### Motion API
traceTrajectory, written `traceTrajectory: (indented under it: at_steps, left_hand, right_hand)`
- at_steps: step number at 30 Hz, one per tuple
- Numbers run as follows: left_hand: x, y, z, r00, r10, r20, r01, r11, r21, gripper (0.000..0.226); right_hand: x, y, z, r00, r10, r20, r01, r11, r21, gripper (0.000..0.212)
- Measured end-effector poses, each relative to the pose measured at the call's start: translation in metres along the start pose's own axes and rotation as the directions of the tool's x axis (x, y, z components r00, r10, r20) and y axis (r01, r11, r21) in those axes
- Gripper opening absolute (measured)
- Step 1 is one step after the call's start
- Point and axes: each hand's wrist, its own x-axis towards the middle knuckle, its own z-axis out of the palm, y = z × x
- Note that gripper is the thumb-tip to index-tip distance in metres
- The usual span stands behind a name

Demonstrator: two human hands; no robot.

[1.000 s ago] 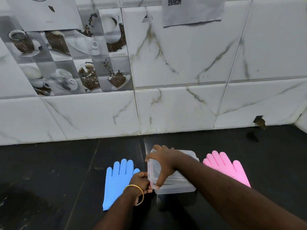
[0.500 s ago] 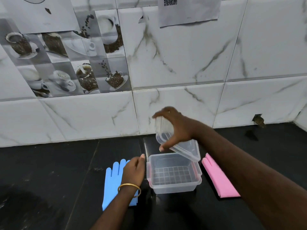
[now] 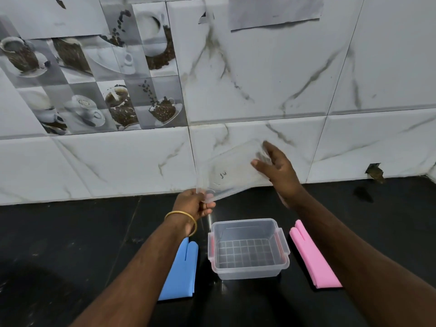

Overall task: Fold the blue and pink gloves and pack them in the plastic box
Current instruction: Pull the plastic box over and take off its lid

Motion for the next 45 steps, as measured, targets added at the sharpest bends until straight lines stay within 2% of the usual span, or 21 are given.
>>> traceTrajectory:
  at_steps: [2,4,7,11,15,19,21,25,30,32,36,41,45]
  left_hand:
    - [0.013,-0.004,-0.001,0.998,0.045,-0.053,-0.041,0.997,0.065,0.018]
    - [0.024,-0.011,0.002,0.991,0.074,-0.110,-0.058,0.989,0.137,0.024]
    - [0.040,-0.026,0.010,0.984,0.092,-0.151,-0.051,0.966,0.254,0.026]
    - [0.059,-0.045,0.015,0.974,0.091,-0.207,-0.033,0.962,0.270,0.029]
    - [0.074,-0.067,0.012,0.965,0.031,-0.261,0.043,0.961,0.274,0.005]
    - [0.080,-0.080,0.005,0.960,-0.085,-0.267,0.157,0.952,0.263,0.033]
    - [0.082,-0.085,0.001,0.963,-0.091,-0.252,0.179,0.919,0.351,0.041]
    - [0.083,-0.089,-0.002,0.976,-0.059,-0.209,0.165,0.826,0.539,0.048]
    - [0.082,-0.084,-0.002,0.984,-0.032,-0.177,0.144,0.729,0.670,0.054]
    - [0.078,-0.081,-0.001,0.986,-0.032,-0.163,0.139,0.697,0.703,0.056]
    - [0.065,-0.070,-0.002,0.988,0.000,-0.153,0.109,0.702,0.704,0.056]
    - [0.043,-0.049,-0.022,0.988,0.060,-0.140,0.056,0.713,0.699,0.053]
    - [0.026,-0.039,-0.056,0.981,0.119,-0.151,0.041,0.636,0.770,0.049]
  right_hand:
    - [0.001,0.020,-0.007,0.985,0.141,-0.103,-0.145,0.989,-0.027,0.074]
    - [0.003,0.039,-0.011,0.955,0.217,-0.203,-0.243,0.964,-0.112,0.056]
    - [0.009,0.066,-0.016,0.916,0.310,-0.256,-0.360,0.916,-0.178,0.040]
    - [0.018,0.097,-0.022,0.874,0.422,-0.241,-0.472,0.854,-0.219,0.033]
    - [0.020,0.123,-0.026,0.850,0.466,-0.248,-0.519,0.821,-0.239,0.022]
    - [0.021,0.143,-0.032,0.820,0.517,-0.246,-0.570,0.776,-0.271,0.023]
    - [0.021,0.149,-0.035,0.810,0.543,-0.222,-0.587,0.746,-0.316,0.018]
    - [0.019,0.155,-0.037,0.780,0.598,-0.183,-0.618,0.694,-0.368,0.028]
    - [0.017,0.157,-0.038,0.761,0.618,-0.197,-0.638,0.661,-0.395,0.022]
    - [0.017,0.154,-0.038,0.768,0.611,-0.193,-0.621,0.634,-0.461,0.020]
    - [0.019,0.137,-0.033,0.864,0.457,-0.211,-0.470,0.581,-0.665,0.025]
    - [0.016,0.099,-0.004,0.935,0.326,-0.141,-0.329,0.642,-0.692,0.012]
    - [0.007,0.072,0.034,0.977,0.202,-0.065,-0.185,0.660,-0.728,0.029]
